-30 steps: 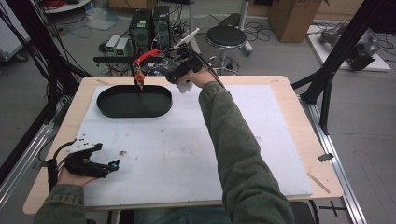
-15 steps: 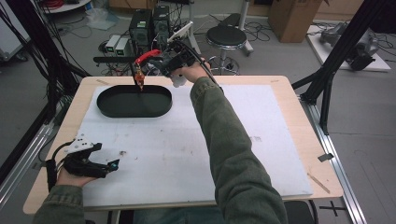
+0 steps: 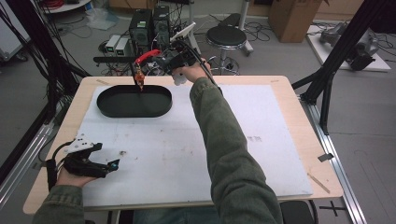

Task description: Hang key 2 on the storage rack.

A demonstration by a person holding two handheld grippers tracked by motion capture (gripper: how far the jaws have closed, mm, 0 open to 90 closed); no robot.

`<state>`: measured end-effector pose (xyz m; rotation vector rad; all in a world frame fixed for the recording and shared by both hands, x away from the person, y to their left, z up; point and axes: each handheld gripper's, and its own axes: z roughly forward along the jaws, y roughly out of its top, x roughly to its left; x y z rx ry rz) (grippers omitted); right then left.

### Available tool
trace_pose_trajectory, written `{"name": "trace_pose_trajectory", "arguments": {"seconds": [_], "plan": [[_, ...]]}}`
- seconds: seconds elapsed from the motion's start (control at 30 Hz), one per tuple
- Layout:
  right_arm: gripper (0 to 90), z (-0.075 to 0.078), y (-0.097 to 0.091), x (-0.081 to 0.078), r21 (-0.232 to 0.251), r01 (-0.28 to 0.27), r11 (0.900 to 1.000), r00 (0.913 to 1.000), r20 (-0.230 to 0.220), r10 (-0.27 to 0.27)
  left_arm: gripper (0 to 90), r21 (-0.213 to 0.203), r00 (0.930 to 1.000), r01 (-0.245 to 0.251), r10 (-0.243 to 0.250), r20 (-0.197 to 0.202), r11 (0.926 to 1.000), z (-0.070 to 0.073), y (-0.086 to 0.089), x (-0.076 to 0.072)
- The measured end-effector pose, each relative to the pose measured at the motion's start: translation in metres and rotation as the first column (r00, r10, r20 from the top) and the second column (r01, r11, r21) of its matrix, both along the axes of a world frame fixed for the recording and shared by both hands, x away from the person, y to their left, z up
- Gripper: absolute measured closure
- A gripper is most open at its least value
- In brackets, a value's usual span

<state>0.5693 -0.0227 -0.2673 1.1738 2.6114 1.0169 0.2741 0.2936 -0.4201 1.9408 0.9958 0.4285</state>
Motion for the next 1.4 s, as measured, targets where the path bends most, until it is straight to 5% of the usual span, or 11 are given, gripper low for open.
{"name": "trace_pose_trajectory", "arguments": {"seconds": [0.3, 0.5, 0.77, 1.03, 1.4], "plan": [[39.2, -0.009, -0.002, 0.008, 0.007, -0.02, 0.9998, 0.9994, -0.029, 0.02, 1.7, 0.001, 1.0, 0.0, 0.0, -0.005, 1.0, 0.0, 0.0, 0.0], [21.0, -0.019, -0.004, 0.005, -0.061, -0.01, 0.9981, 0.9998, -0.02, 0.009, 1.7, 0.002, 1.0, 0.001, -0.001, -0.003, 1.0, 0.0, 0.0, 0.0], [0.4, -0.017, -0.009, -0.004, -0.047, -0.065, 0.9968, 0.9978, -0.018, 0.064, 1.7, 0.001, 1.0, 0.001, -0.001, 0.003, 1.0, 0.0, 0.0, -0.001], [0.4, -0.013, -0.019, -0.016, -0.056, -0.066, 0.9962, 0.9959, 0.059, 0.069, 1.7, 0.002, 1.0, 0.001, -0.001, 0.0, 1.0, 0.001, -0.001, -0.002], [0.4, -0.023, -0.053, -0.027, -0.019, -0.046, 0.9988, 0.9967, 0.066, 0.047, 1.7, 0.001, 1.0, -0.003, 0.003, 0.007, 1.0, 0.001, 0.0, -0.003]]}}
